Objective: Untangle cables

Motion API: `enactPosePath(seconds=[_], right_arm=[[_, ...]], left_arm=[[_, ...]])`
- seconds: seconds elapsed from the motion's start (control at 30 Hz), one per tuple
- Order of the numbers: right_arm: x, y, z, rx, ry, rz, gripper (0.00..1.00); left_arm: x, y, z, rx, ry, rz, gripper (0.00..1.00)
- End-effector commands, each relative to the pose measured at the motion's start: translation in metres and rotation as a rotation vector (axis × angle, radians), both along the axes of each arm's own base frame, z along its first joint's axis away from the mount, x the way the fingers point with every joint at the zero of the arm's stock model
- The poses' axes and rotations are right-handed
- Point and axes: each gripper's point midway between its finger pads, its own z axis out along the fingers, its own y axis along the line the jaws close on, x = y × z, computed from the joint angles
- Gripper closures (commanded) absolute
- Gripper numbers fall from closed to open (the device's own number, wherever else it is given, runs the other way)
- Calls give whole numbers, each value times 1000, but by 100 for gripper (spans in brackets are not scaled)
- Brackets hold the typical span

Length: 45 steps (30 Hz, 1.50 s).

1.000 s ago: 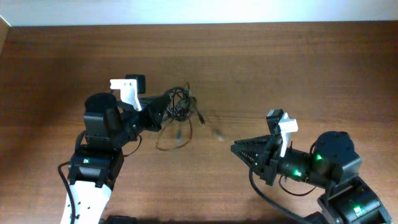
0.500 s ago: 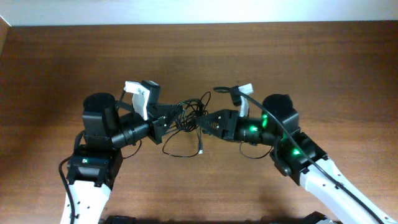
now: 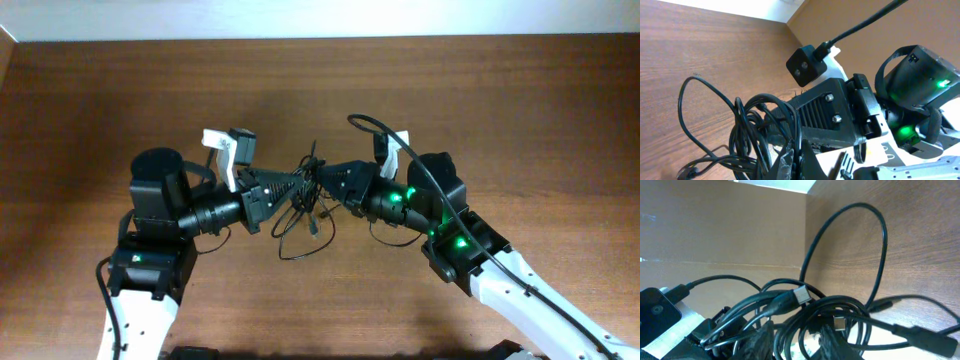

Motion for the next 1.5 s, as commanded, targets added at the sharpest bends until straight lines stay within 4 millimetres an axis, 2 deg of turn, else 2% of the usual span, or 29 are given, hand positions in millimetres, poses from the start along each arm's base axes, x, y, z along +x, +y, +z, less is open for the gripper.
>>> enactPosePath(seconds=[0.0, 0.07, 0.1, 0.13, 0.2, 0.27, 0.37, 0.4, 0.43, 0.5, 0.57, 0.67, 0.73, 0.83, 0.9, 0.93, 1.03, 1.1, 1.17, 1.3, 1.4, 1.47], right_arm=[[0, 10, 2, -18, -28, -43, 76], [0, 12, 1, -28, -37, -50, 96], [-1, 12, 0, -45, -60, -41, 96], [-5, 11, -10, -83, -42, -20, 96], [-16, -2, -53, -212, 101, -33, 96], [-21, -17, -77, -321, 156, -62, 96], [-22, -24, -60, -349, 43, -57, 96], [-19, -45, -49, -387, 6, -146, 96], [-18, -75, -43, -438, 0, -258, 96], [-23, -120, -35, -502, 0, -401, 96], [-34, -139, -16, -486, -38, -457, 96], [-36, -136, -16, -478, -34, -441, 95], [-35, -130, -24, -487, -11, -411, 88], [-35, -116, -46, -510, 57, -332, 87], [-36, -108, -57, -505, 106, -300, 87], [-37, -100, -58, -486, 117, -268, 87], [-42, -82, -62, -417, 181, -194, 85], [-40, -56, -38, -296, 118, -94, 85], [-39, -43, -22, -223, 68, -46, 85], [-36, -20, -17, -124, 106, 31, 79], [-33, -12, -15, -91, 106, 55, 77], [-30, -11, -7, -71, 73, 54, 73]], left_arm=[[-15, -24, 26, -43, -94, -114, 100], [-16, -26, 28, -43, -103, -119, 100], [-15, -25, 28, -41, -106, -115, 100], [-12, -22, 27, -39, -107, -100, 100], [10, 4, 19, -8, -79, 44, 100], [23, 29, 11, 5, -36, 142, 100], [33, 60, -9, 38, 66, 282, 100], [39, 80, -35, 113, 163, 416, 100], [39, 91, -50, 161, 219, 485, 100], [38, 102, -64, 212, 270, 551, 100], [37, 102, -64, 210, 271, 549, 100], [27, 79, -53, 129, 270, 411, 100], [27, 78, -52, 125, 264, 406, 100], [27, 78, -52, 112, 280, 413, 100], [27, 78, -51, 54, 356, 447, 100], [27, 74, -46, 18, 366, 432, 100], [21, 46, 3, -95, 174, 199, 100], [14, 39, 17, -118, 109, 118, 100], [9, 29, 19, -118, 104, 81, 100], [-4, -3, 33, -106, -12, -44, 100], [-19, -25, 34, -72, -95, -140, 100], [-21, -29, 37, -75, -116, -154, 100]])
